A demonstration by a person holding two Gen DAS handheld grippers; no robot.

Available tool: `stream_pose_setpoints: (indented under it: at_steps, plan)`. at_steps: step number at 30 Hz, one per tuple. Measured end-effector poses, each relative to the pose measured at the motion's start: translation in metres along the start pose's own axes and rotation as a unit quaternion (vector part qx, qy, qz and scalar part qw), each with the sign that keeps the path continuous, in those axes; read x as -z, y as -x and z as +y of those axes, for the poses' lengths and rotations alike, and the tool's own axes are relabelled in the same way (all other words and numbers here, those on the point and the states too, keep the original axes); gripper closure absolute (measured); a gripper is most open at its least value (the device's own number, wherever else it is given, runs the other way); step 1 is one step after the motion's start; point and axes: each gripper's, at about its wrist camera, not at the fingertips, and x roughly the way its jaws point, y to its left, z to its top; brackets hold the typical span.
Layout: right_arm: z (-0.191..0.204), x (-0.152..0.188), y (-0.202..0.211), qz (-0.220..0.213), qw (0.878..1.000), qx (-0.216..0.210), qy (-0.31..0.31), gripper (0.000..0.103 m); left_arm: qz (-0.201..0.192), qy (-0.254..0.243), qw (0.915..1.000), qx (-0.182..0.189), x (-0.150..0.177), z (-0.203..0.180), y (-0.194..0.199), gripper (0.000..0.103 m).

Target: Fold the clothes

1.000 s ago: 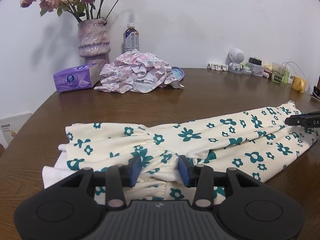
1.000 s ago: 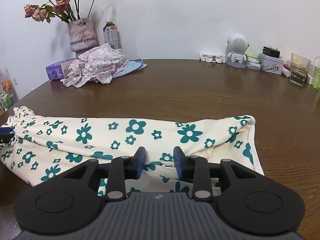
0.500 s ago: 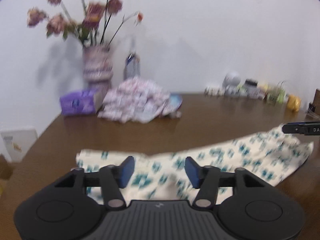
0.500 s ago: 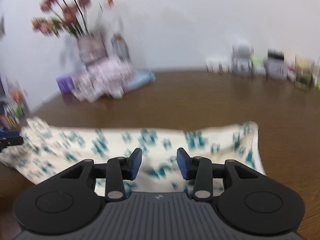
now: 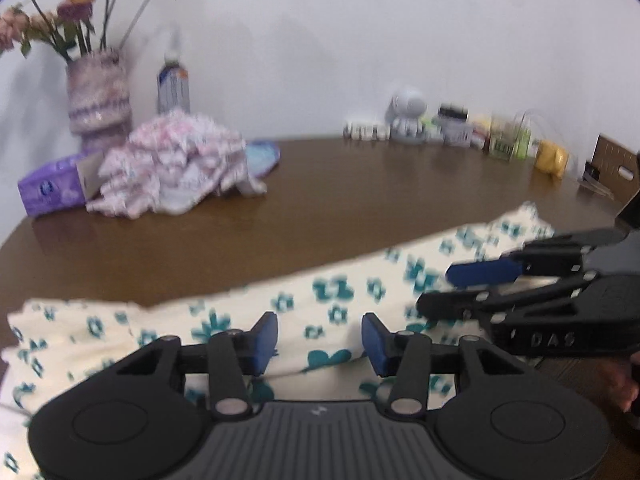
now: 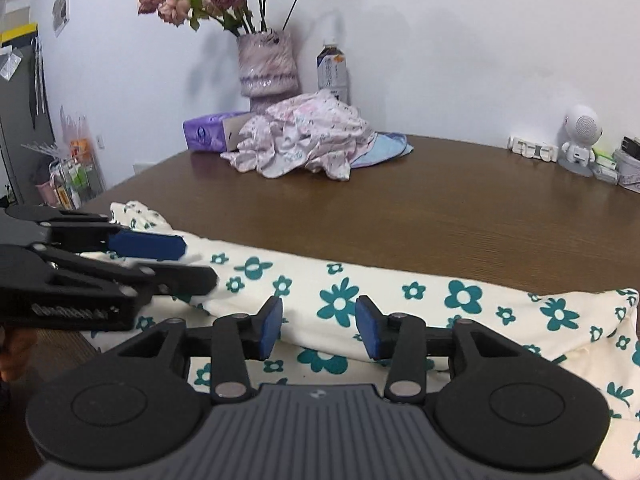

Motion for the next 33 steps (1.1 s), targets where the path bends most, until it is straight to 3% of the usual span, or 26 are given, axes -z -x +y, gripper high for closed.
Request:
stream_pose_setpoints:
  at_steps: [14,29,33]
  plan:
    - [-0.005,0.009,-0.004,0.016,1.000,0.018,0.017,0.061,-0.006,0.012,0.9997,0.019,0.006,0.009,0.001,0.057]
    - [-0.078,0.023,0.026,0.009,0.997,0.072,0.001,0.062,-0.006,0.012,0.9997,0.019,0.005,0.008,0.001,0.057]
    - [-0.092,0.024,0.032,0.007,0.995,0.104,0.007,0.071,-0.006,0.011,0.9998,0.019,0.005,0.008,0.001,0.057]
